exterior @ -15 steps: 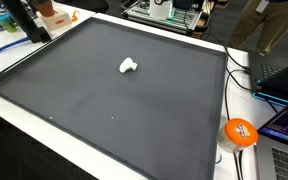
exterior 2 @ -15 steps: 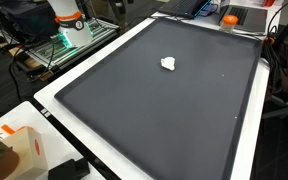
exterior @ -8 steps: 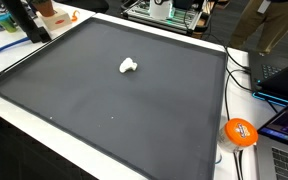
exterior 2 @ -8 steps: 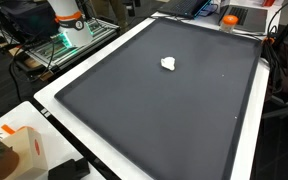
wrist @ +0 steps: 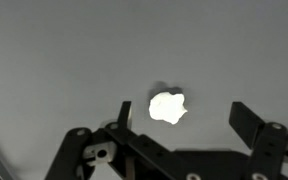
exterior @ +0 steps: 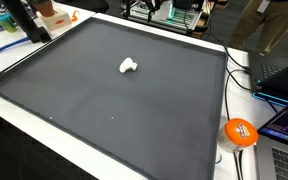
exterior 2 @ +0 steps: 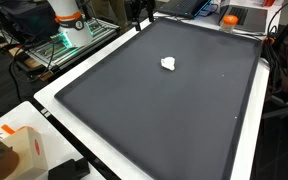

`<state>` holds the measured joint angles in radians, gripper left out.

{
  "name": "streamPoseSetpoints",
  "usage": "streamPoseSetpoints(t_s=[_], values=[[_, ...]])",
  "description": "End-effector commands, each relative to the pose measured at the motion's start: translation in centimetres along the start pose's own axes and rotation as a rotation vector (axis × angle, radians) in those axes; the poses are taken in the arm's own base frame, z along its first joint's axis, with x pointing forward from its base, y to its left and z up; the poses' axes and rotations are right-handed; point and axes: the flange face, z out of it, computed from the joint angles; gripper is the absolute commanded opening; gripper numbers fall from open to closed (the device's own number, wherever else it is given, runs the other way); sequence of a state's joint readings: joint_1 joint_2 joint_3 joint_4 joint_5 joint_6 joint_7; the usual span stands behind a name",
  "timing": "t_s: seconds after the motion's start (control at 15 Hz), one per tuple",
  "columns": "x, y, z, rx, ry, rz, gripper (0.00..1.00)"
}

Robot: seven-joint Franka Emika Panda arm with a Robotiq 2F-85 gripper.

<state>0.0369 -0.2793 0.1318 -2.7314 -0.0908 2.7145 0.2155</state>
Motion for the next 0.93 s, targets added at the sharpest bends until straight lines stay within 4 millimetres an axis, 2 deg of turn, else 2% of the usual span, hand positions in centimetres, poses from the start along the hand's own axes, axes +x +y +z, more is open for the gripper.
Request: streamPoseSetpoints(t_s=[0.0,0.07,0.13,0.2,0.4,0.47,0.67,0.87], values=[[0.1,-0.1,2.0,-0.047,0.131,0.083,1.0],[-0.3,0.5,1.3,-0.096,0.156,0.091,1.0],[-0.8,0.1,1.6,-0.152,0.144,0.086,1.0],[-0.3,-0.1,1.5,-0.082,0.13,0.068,1.0],[-0.3,0.1,1.7,-0.124,0.143,0.083,1.0],[0.1,-0.2,1.9,-0.085,0.172,0.119,1.0],[0.3,-0.8,4.0,0.039,0.215,0.141,1.0],[-0.2,-0.5,6.5,0.077,0.173,0.143,1.0]])
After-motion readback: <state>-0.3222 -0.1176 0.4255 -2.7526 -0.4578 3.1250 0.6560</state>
